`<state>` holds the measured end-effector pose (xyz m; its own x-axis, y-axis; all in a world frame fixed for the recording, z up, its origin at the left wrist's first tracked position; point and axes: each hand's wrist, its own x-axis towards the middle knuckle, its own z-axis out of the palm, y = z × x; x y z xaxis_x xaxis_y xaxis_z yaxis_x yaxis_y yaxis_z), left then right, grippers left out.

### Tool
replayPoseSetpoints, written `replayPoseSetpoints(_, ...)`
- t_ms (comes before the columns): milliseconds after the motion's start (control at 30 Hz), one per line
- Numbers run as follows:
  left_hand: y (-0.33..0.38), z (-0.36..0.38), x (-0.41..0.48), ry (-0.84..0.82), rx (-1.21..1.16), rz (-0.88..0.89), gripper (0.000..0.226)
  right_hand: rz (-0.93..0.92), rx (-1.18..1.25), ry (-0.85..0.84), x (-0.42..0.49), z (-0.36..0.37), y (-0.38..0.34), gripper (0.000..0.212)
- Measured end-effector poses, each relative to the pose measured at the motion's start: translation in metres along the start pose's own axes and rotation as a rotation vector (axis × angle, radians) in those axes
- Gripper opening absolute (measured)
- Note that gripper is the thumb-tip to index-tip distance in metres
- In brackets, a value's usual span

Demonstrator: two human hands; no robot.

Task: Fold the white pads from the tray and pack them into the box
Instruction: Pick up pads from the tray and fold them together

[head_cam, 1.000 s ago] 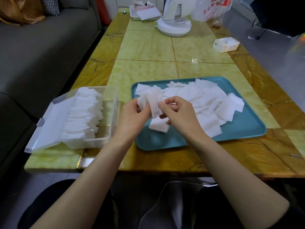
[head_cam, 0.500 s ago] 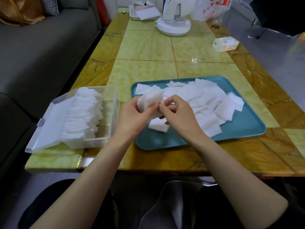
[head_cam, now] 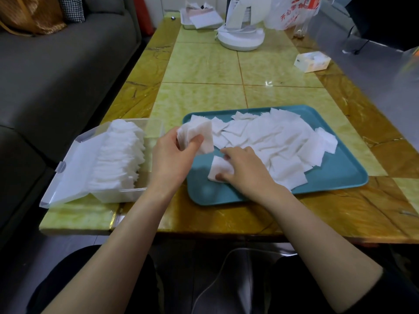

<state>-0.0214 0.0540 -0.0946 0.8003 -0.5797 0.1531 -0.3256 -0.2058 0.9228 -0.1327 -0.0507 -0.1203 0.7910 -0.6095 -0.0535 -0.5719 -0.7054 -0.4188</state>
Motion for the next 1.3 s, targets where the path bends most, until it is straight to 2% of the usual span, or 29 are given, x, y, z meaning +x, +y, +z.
replayPoseSetpoints(67,-0.001,0.000,0.001,-0.004,0.012,0.007,0.017,0.033,0.041,-0.026,0.000,-0.002,0.003,0.061)
replayPoseSetpoints(233,-0.002,0.000,0.000,-0.022,0.026,0.015,0.008,0.069,0.107,-0.079,-0.001,-0.007,0.010,0.032)
replayPoseSetpoints(367,-0.006,0.001,0.001,-0.048,0.042,0.010,0.001,-0.012,0.160,0.060,0.002,-0.017,0.012,0.009)
replayPoseSetpoints(433,-0.009,0.002,0.003,-0.060,0.067,0.009,0.002,-0.080,0.221,0.176,0.003,-0.023,0.012,0.018)
replayPoseSetpoints(500,-0.011,0.002,0.004,-0.072,0.088,0.004,0.008,-0.169,0.348,0.222,0.001,-0.032,0.008,0.024)
replayPoseSetpoints(633,-0.012,0.005,0.002,-0.164,0.088,-0.008,0.028,-0.266,0.605,0.084,-0.004,-0.042,0.001,0.025)
replayPoseSetpoints(733,-0.009,0.006,-0.001,-0.271,0.086,-0.005,0.034,-0.286,0.527,0.097,-0.004,-0.038,0.003,0.028)
replayPoseSetpoints(833,-0.007,0.010,-0.004,-0.324,0.122,-0.001,0.028,-0.262,0.518,0.179,-0.003,-0.034,0.005,0.032)
replayPoseSetpoints(967,-0.004,0.010,-0.007,-0.373,0.098,0.011,0.039,-0.182,0.604,0.267,-0.001,-0.033,0.003,0.027)
replayPoseSetpoints(1200,-0.002,0.008,-0.010,-0.428,0.031,0.014,0.038,-0.039,0.770,0.253,0.002,-0.033,0.005,0.026)
replayPoseSetpoints(1300,0.001,0.008,-0.014,-0.443,-0.011,0.004,0.059,-0.008,0.812,0.264,0.002,-0.032,0.006,0.025)
